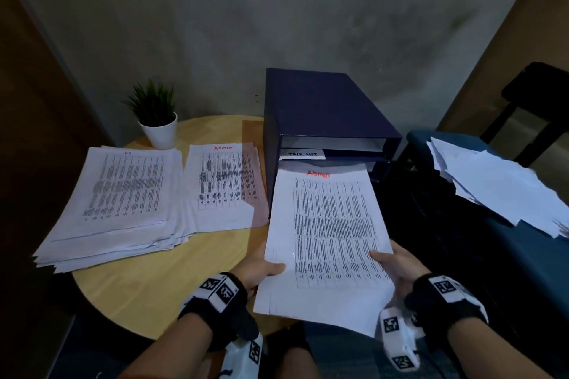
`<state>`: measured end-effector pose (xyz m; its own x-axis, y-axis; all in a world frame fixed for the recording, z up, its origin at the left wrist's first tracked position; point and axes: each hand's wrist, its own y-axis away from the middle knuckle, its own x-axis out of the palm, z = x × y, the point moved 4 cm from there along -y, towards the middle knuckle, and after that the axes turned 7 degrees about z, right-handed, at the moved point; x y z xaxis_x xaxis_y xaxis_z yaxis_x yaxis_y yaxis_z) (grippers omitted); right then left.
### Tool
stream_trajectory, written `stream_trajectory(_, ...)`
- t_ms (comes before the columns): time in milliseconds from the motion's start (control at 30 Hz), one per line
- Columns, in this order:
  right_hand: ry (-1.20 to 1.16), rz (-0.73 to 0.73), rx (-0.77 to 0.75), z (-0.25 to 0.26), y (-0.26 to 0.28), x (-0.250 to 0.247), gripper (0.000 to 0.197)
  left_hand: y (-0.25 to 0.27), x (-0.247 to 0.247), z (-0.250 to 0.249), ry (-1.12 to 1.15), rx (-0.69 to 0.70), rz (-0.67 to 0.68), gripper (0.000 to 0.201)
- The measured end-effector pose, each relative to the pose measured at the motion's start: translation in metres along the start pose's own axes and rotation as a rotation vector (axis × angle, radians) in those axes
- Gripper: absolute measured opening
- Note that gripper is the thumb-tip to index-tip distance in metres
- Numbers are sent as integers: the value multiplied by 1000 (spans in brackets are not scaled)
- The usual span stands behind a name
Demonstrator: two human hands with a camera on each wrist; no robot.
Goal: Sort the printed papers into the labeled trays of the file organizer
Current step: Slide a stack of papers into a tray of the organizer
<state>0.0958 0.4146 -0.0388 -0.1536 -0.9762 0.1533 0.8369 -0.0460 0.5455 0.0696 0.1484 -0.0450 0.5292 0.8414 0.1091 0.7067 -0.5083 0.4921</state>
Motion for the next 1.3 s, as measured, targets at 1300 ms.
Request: stream_trajectory(1300, -497, -99, -165, 69, -88, 66, 10, -85, -1, -93, 387, 157, -242, 50)
